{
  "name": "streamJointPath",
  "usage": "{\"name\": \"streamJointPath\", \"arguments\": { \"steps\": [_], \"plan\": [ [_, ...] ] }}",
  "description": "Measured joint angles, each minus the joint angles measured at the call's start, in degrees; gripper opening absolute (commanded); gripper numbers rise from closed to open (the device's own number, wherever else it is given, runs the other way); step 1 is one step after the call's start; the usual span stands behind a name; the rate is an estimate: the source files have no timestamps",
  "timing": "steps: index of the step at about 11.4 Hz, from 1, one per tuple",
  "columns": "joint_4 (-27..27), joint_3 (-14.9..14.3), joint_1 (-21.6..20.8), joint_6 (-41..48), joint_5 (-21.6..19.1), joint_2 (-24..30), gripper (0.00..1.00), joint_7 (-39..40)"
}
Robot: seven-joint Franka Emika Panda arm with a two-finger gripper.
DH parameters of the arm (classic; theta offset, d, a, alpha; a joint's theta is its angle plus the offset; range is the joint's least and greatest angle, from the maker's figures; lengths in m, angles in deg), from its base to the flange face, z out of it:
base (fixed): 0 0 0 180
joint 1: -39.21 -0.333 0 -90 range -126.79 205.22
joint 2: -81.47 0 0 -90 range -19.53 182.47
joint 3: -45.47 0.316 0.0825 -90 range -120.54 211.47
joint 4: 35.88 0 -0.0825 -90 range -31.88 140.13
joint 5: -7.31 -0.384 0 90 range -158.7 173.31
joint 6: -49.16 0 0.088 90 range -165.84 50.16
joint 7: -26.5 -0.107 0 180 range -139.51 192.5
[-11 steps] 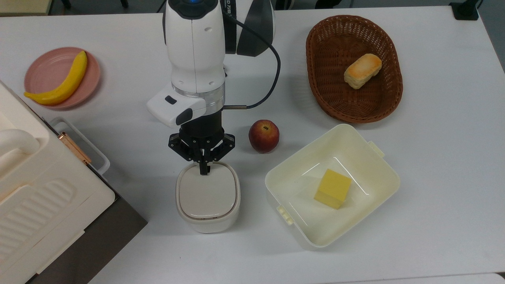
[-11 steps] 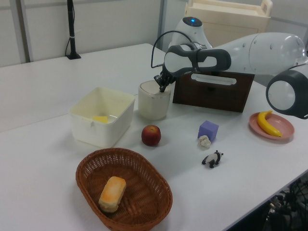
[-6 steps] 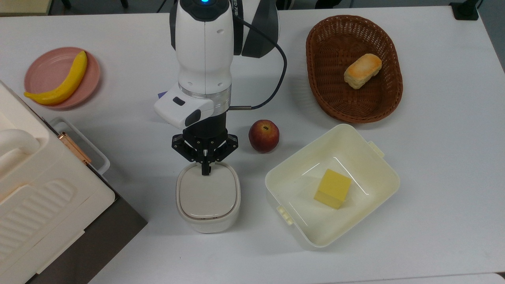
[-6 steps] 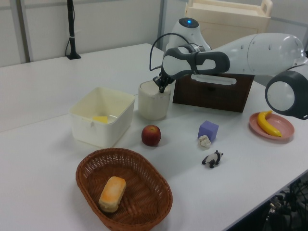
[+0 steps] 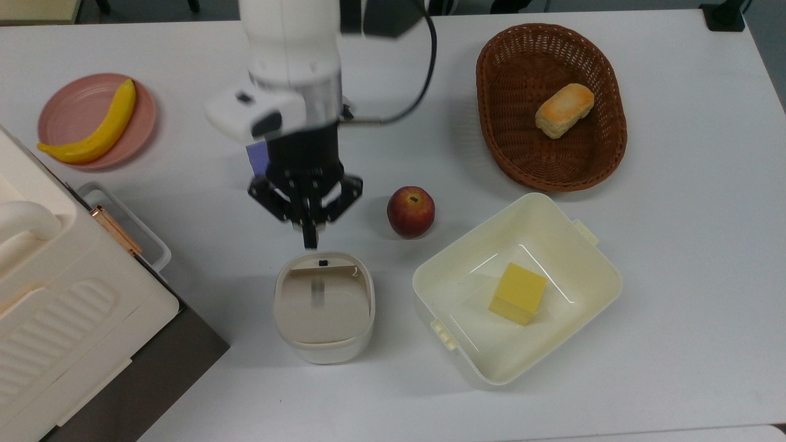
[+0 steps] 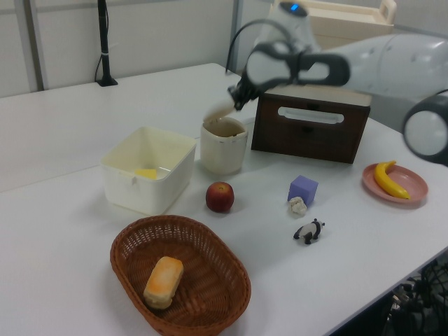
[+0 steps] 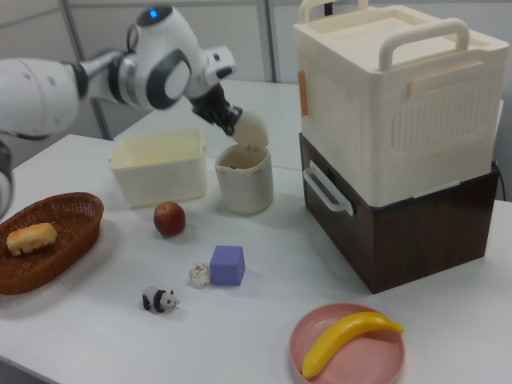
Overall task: Open the trash can
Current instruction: 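Lift the gripper away from the opened trash can lid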
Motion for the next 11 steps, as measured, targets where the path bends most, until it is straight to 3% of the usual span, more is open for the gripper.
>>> {"name": "streamJointPath", "arguments": {
  "steps": [3,4,6,11],
  "plan": [
    [4.97,0.03,0.81,9.72,-1.96,10.56,0.05,0.0],
    [5.85,0.06,0.81,13.64,-1.98,12.66,0.24,0.0],
    [7.8,0.17,0.79,20.83,-1.98,16.43,1.0,0.0],
    [12.0,0.36,0.55,30.89,-1.99,23.2,1.0,0.05]
  ]
}}
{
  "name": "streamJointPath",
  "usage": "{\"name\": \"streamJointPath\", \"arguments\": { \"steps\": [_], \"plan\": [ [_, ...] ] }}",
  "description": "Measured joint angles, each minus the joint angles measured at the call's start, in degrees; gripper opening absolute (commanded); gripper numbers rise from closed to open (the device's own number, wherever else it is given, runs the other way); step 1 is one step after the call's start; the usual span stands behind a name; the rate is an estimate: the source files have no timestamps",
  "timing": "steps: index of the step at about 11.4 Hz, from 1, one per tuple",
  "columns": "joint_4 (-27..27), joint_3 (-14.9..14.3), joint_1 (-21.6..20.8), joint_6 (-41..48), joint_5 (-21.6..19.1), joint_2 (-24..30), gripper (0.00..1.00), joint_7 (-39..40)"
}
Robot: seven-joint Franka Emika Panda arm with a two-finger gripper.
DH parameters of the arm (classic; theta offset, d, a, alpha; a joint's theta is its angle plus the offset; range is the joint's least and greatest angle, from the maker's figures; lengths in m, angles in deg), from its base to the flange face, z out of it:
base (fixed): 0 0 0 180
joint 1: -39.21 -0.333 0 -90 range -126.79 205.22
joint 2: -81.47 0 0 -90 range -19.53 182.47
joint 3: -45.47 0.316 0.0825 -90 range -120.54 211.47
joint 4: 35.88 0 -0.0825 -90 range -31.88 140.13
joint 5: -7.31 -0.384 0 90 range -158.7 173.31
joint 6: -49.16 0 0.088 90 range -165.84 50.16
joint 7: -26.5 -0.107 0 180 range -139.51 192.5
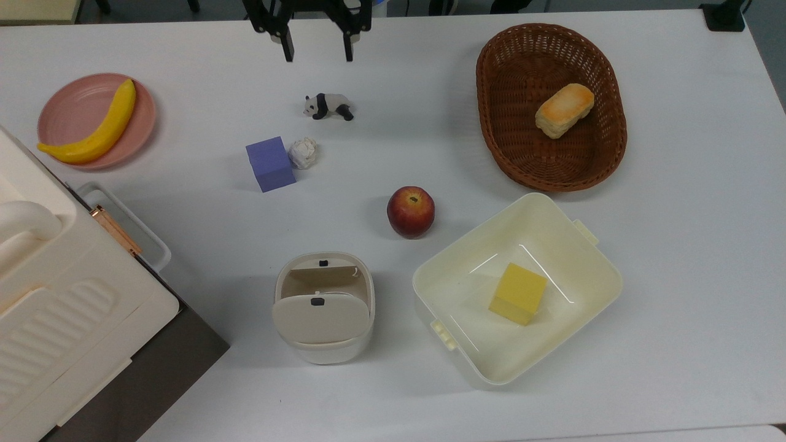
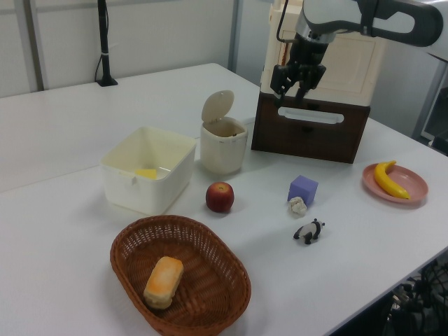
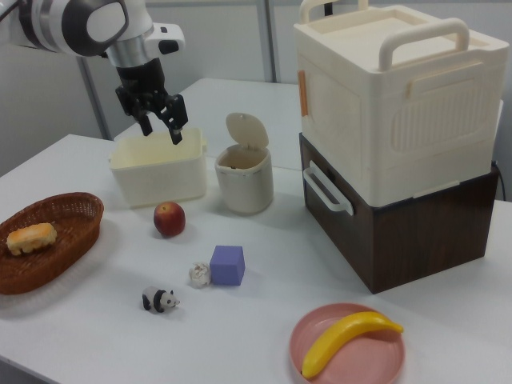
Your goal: Open the trash can
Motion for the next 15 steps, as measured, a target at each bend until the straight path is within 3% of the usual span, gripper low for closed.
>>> {"name": "streamJointPath", "arguments": {
  "steps": [15],
  "plan": [
    [1.12,-0.4,0.2,4.32,0.0,2.16,1.0,0.01]
  ]
}}
